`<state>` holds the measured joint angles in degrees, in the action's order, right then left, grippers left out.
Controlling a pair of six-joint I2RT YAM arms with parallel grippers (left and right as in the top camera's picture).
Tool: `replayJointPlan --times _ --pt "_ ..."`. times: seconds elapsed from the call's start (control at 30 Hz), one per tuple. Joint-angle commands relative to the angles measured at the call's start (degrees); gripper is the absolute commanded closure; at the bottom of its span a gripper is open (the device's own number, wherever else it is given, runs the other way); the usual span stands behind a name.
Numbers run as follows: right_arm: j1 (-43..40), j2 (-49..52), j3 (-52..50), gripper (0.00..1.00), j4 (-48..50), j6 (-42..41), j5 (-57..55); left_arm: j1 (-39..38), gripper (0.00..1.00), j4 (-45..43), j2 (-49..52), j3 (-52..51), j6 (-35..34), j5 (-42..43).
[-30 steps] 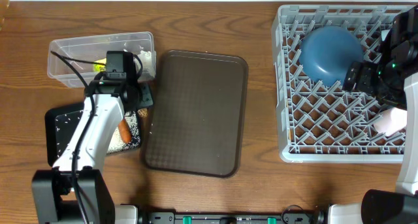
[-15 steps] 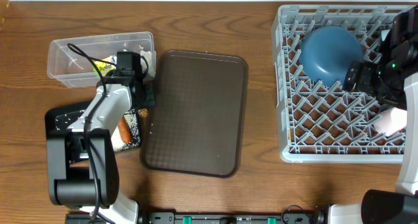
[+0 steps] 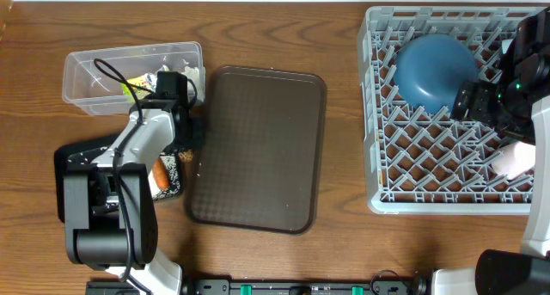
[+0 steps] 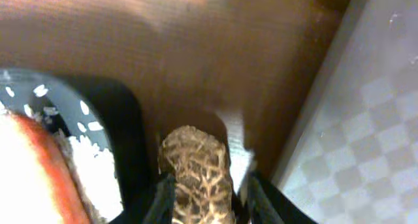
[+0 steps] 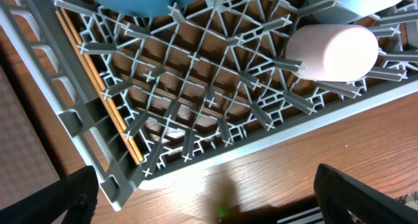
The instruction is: Sort waste into correct bins and load items into the dishwasher rack
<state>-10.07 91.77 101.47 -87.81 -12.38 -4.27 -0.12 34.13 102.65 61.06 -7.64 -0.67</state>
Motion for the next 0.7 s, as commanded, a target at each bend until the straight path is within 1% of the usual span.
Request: replayJointPlan --times 0.0,0.5,0.63,0.67 --pt "-0.46 -0.26 -0.02 0.01 -0.04 0.68 0.2 0.02 0.62 2.78 1.77 -0.74 -0.57 1.2" --pt "-0.46 -0.26 -0.02 0.01 -0.04 0.68 0.2 0.02 0.58 7.58 1.77 -0.74 -0.57 1.51" --pt "-0.46 -0.26 -0.02 0.01 0.15 0.68 0.17 0.02 0.58 8.76 1.77 -0.74 -0.57 1.51" --pt "-0.46 -0.26 -0.02 0.01 0.15 0.68 0.17 0.02 0.6 9.4 1.77 -0.74 -0.59 1.53"
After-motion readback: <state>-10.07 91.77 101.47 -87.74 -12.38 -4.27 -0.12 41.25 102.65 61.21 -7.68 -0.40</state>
